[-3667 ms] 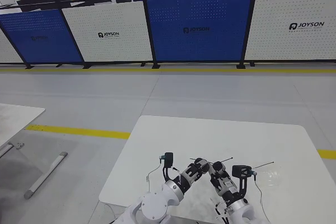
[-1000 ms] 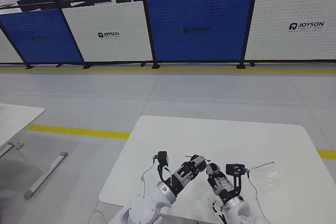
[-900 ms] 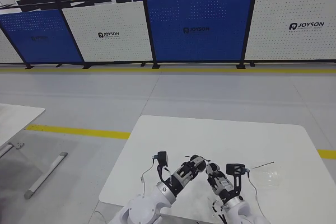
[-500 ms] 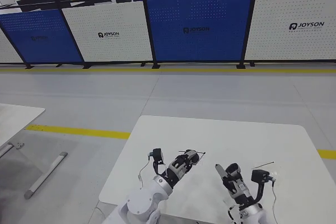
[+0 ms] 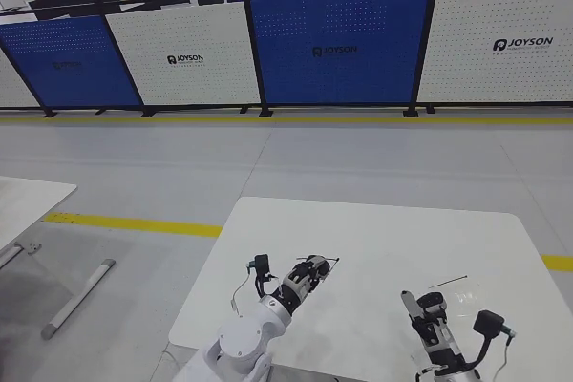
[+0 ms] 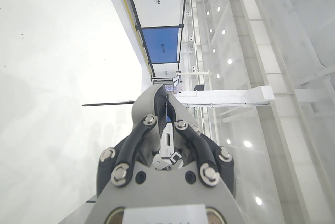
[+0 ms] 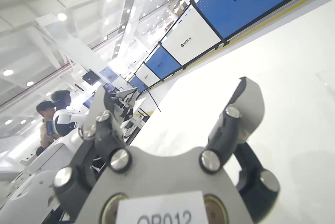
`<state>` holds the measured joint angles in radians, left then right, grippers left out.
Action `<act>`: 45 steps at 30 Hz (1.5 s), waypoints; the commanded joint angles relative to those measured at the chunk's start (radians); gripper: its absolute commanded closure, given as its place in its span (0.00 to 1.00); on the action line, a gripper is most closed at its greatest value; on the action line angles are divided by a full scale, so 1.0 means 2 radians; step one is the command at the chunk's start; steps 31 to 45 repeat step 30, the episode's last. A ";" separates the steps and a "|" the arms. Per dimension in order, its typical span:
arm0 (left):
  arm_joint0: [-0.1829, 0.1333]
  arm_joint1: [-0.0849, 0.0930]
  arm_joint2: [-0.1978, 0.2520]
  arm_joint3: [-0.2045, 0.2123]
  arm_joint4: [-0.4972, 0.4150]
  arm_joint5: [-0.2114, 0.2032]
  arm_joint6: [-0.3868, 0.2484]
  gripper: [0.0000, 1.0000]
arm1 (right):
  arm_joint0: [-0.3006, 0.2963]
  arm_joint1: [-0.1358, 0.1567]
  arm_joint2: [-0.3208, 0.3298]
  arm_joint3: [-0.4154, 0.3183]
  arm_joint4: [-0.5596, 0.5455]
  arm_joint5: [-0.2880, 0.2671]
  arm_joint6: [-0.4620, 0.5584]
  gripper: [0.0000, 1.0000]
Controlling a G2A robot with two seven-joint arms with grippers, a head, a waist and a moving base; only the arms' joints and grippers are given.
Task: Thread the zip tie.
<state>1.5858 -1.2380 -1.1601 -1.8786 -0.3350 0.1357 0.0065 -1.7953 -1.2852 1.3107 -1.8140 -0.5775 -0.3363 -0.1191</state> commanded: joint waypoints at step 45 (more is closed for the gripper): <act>-0.010 -0.008 -0.017 0.051 -0.020 -0.011 0.076 1.00 | -0.042 0.008 0.106 -0.044 0.278 -0.002 -0.009 0.00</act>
